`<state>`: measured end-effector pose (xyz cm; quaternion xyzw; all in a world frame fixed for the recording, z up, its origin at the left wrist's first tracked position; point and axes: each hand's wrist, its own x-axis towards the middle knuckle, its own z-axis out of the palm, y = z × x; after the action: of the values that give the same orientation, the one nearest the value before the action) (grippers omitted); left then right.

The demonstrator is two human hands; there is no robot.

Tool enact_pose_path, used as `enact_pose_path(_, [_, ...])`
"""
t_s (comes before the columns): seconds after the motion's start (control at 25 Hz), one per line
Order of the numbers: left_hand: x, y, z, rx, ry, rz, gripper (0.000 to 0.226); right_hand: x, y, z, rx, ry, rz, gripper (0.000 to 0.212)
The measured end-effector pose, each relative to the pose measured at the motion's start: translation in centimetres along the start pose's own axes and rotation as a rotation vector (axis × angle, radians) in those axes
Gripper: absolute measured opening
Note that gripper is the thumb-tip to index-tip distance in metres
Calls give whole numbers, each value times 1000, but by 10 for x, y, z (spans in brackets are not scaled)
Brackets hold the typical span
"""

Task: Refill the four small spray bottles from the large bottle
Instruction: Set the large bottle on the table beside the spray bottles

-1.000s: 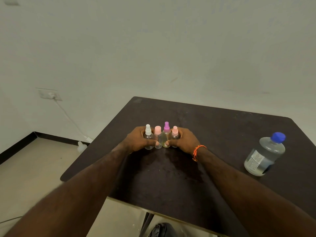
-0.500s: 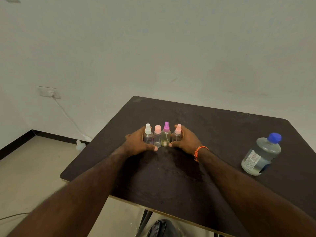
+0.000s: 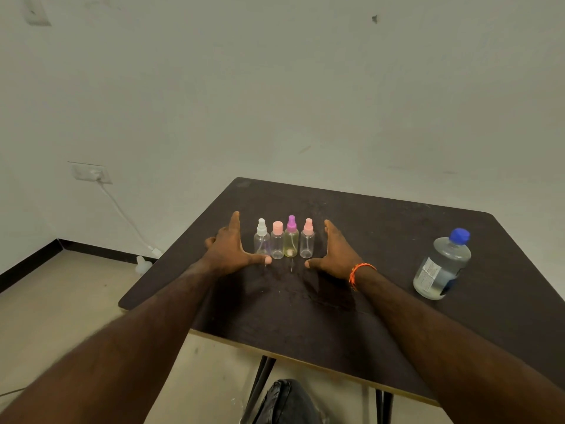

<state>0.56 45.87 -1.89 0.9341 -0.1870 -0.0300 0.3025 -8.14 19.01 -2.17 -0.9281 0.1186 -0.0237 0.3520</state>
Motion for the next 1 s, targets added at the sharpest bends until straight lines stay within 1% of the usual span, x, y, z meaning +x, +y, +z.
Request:
enact_pose_path(0.08, [-13,9,1,93,94,25,152,-15,-2,-3,-18,78,-18,117])
enact_pose_path(0.16, [-26,24,3,146,176,98,145,-35,-4,-10,-90,183,-59,98])
enact_pose_path(0.24, [-38,40,6,171,209,202,140,-58,-3,-18,-188,253,-115,82])
enact_pose_path(0.36, [-50,70,13,253,214,338,135,-96,5,-37,-304,300,-170,71])
enact_pose_path(0.56, [-59,126,49,329,133,527,127,-149,36,-69,-450,374,-194,60])
enact_pose_path(0.72, [-61,169,90,340,34,650,117,-177,74,-92,-481,386,-77,51])
enact_pose_path(0.8, [-62,192,111,335,-32,648,119,-187,92,-103,-477,392,-14,43])
enact_pose_path(0.88, [-60,213,128,319,-103,607,122,-193,105,-116,-476,430,44,30])
enact_pose_path(1.0, [-50,239,143,255,-164,501,123,-194,111,-143,-380,564,138,15])
